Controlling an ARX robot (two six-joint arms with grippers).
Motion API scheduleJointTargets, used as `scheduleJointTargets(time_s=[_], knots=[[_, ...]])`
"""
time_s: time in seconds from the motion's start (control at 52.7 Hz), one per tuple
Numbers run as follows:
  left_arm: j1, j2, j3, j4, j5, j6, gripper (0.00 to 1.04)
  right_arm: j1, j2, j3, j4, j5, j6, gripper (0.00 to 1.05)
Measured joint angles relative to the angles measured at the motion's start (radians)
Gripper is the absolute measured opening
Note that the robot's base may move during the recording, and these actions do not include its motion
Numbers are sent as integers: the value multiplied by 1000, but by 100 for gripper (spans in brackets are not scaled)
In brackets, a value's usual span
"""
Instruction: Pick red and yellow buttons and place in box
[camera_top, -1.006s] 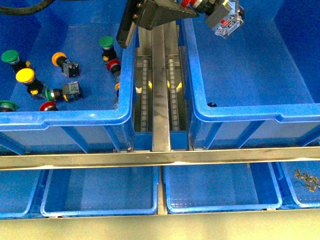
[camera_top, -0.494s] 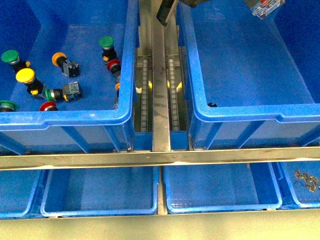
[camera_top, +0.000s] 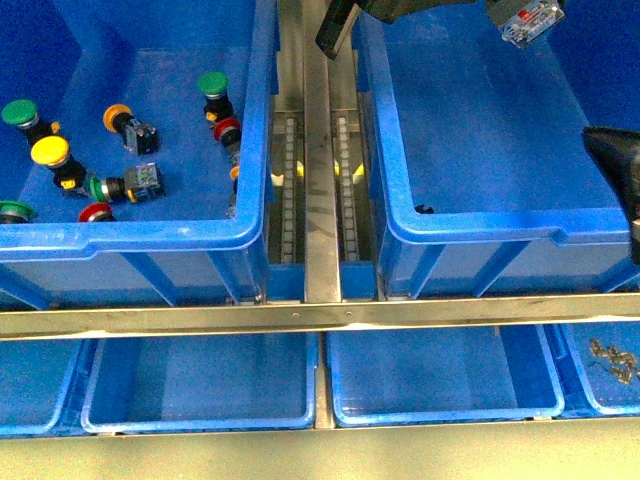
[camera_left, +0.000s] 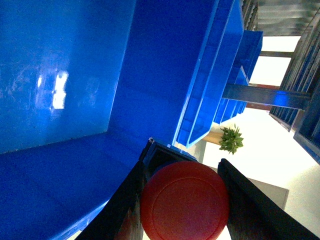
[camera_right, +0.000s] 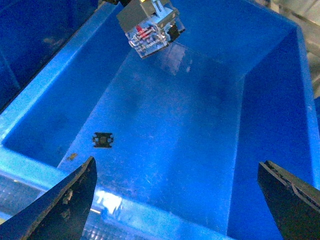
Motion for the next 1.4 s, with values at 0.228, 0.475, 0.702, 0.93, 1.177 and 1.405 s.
scheduleJointTargets(time_s=[0.228,0.475,0.702,0.93,1.177,1.405], knots=[[-3,-1,0,0,6,0,35,46,217,186,99,58,-18,98],[-3,-1,8,-8,7,5,35,108,298,270,115,64,-29,98],[-3,-1,9,-8,11,6,35,128,371,327,158,90,-58,98],[-2,-1,9,-8,3,9,35,132,425,359,188,102,-85,98],[-3,-1,12,-8,6,11,35,124,439,371,224,109,-103,80],[-3,-1,12,-8,-1,15,35,110,439,372,235,106,-137,46]])
